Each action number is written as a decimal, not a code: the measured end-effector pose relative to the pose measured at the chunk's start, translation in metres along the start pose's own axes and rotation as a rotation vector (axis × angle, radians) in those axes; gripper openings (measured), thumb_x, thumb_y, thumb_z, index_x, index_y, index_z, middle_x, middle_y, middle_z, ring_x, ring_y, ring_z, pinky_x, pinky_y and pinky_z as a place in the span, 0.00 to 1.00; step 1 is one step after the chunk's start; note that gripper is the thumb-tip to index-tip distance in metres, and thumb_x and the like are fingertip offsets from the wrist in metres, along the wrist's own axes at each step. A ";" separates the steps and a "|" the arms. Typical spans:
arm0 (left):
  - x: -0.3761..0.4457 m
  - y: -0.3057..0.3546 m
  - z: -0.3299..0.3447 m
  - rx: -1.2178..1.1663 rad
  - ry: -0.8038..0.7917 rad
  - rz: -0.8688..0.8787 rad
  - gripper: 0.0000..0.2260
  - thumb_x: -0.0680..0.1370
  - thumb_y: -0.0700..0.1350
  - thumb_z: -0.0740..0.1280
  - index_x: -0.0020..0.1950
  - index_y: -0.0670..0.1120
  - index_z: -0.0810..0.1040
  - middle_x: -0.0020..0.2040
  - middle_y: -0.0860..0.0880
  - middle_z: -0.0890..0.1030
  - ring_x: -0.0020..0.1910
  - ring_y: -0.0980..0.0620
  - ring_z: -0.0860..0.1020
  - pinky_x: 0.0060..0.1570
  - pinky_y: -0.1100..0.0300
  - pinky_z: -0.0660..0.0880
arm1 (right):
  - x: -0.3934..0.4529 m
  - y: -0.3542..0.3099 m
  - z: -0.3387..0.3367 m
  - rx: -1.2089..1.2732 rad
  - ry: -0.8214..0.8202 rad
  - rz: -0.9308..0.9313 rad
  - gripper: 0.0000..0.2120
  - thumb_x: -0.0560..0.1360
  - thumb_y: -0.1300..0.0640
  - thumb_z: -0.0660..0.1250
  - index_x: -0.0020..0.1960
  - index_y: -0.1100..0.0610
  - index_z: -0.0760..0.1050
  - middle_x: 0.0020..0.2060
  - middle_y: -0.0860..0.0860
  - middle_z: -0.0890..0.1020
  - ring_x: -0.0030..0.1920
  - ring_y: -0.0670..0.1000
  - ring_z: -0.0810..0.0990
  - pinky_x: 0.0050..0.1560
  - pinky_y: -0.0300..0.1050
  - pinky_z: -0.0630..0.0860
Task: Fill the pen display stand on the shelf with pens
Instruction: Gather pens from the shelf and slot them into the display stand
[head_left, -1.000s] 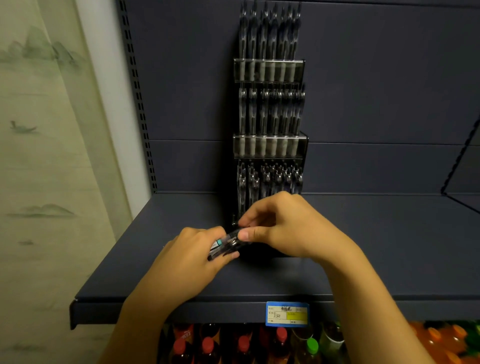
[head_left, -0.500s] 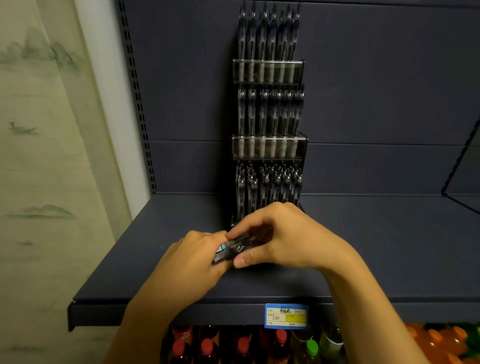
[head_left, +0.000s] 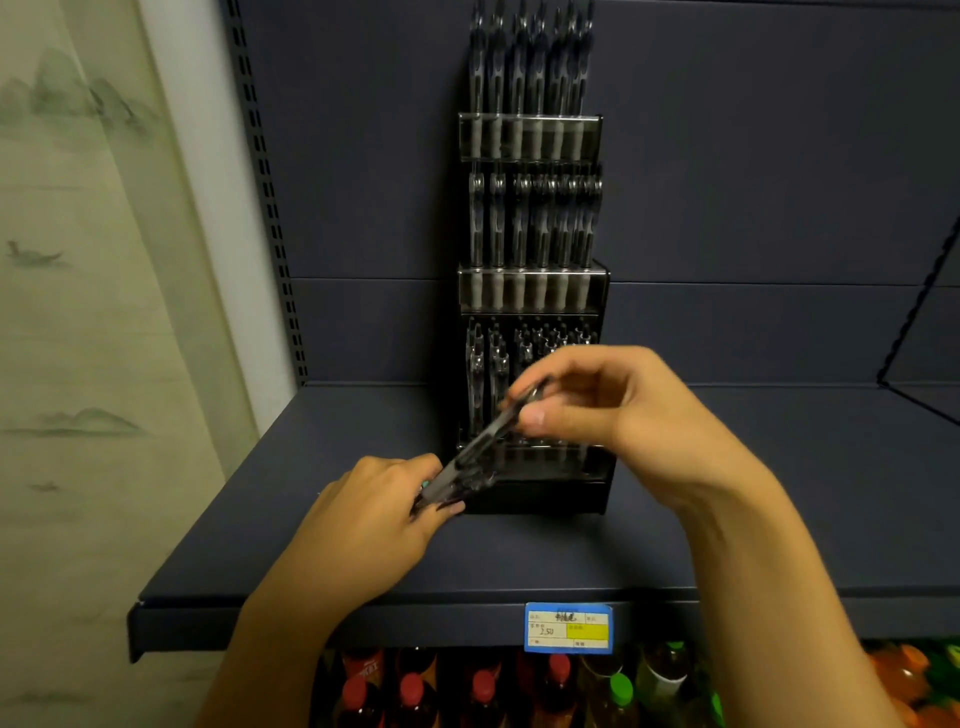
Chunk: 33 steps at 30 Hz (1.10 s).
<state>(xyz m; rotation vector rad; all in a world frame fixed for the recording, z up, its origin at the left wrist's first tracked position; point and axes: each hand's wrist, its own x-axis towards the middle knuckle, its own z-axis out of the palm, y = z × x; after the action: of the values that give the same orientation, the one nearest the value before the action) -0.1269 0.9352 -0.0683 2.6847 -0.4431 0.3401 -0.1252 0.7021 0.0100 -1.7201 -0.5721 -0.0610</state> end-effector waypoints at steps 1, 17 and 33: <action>0.000 0.000 0.000 0.000 0.003 0.003 0.11 0.79 0.60 0.66 0.43 0.55 0.71 0.39 0.56 0.76 0.39 0.54 0.76 0.36 0.59 0.72 | 0.000 -0.002 -0.002 0.089 0.021 -0.018 0.10 0.69 0.66 0.74 0.50 0.63 0.83 0.42 0.59 0.86 0.43 0.55 0.85 0.51 0.45 0.83; 0.005 0.000 0.005 -0.010 0.013 0.052 0.10 0.79 0.59 0.67 0.42 0.57 0.70 0.39 0.56 0.76 0.38 0.54 0.77 0.36 0.59 0.74 | 0.024 -0.008 -0.008 -0.119 0.453 -0.067 0.09 0.78 0.66 0.71 0.50 0.54 0.83 0.50 0.54 0.85 0.47 0.50 0.85 0.50 0.45 0.84; 0.002 -0.003 0.006 -0.030 0.031 0.040 0.14 0.78 0.59 0.67 0.37 0.59 0.66 0.38 0.57 0.76 0.37 0.55 0.77 0.36 0.58 0.74 | 0.030 -0.007 0.002 -0.325 0.399 -0.017 0.06 0.78 0.59 0.71 0.54 0.51 0.81 0.43 0.47 0.84 0.45 0.49 0.85 0.55 0.51 0.83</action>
<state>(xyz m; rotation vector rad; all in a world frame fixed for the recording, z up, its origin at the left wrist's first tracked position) -0.1230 0.9347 -0.0745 2.6407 -0.4887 0.3830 -0.1020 0.7149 0.0263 -1.9479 -0.2890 -0.5222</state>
